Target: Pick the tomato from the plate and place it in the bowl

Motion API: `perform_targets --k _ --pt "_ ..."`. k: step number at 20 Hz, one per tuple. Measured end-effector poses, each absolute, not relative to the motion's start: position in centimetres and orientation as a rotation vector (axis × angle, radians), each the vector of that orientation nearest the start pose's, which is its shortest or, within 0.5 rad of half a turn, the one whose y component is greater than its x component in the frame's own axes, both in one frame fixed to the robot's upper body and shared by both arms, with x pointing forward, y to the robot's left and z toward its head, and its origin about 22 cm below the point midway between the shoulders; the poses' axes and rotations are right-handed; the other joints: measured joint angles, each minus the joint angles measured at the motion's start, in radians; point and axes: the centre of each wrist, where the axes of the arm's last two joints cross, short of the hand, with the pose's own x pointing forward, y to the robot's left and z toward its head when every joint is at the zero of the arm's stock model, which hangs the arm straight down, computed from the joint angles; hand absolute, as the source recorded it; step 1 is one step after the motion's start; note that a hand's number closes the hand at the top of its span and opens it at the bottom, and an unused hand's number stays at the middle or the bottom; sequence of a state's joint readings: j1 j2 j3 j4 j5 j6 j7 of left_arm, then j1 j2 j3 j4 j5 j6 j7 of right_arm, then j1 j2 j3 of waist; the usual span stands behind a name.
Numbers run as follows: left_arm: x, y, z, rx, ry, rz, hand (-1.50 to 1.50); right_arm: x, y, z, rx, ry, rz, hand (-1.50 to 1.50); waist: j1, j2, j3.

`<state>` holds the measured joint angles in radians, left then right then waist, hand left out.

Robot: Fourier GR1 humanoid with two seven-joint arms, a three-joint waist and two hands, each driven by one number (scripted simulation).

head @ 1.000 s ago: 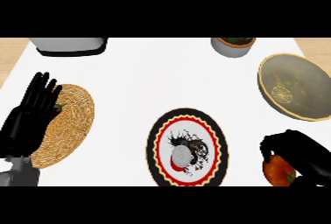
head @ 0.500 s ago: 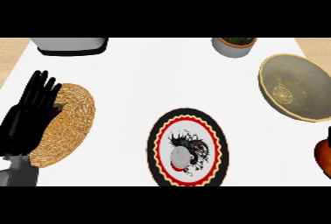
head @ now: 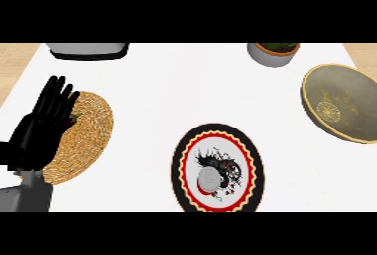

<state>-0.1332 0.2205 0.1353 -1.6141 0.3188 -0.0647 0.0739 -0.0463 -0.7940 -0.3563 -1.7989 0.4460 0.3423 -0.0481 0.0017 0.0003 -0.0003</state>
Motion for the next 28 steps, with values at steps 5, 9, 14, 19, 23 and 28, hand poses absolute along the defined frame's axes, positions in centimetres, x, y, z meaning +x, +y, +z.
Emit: perform_targets --k 5,9,14,19,23,28 --pt "27.6 29.7 6.1 -0.096 -1.692 0.058 0.0 26.3 -42.4 20.4 -1.043 -1.506 0.906 1.5 0.01 0.003 0.0" --pt "27.6 29.3 6.3 -0.103 -1.69 0.049 0.0 29.5 -44.0 19.5 -1.014 -1.53 0.833 1.5 0.02 0.005 0.001" --pt "28.0 28.9 6.3 -0.107 -1.698 0.045 0.0 33.3 -44.7 17.6 -0.995 -1.533 0.804 1.5 0.025 0.007 0.001" --pt "28.1 29.0 6.7 -0.119 -1.702 0.041 0.0 36.4 -44.6 15.4 -0.997 -1.47 0.833 1.5 0.04 0.012 0.002" --pt "27.8 28.2 6.9 -0.14 -1.711 0.024 0.0 37.7 -44.1 13.0 -0.972 -1.348 0.87 1.5 0.056 0.017 0.003" --pt "28.6 28.0 6.6 -0.137 -1.717 0.025 0.0 38.3 -44.2 10.8 -0.841 -1.253 0.861 -1.5 0.062 0.026 0.004"
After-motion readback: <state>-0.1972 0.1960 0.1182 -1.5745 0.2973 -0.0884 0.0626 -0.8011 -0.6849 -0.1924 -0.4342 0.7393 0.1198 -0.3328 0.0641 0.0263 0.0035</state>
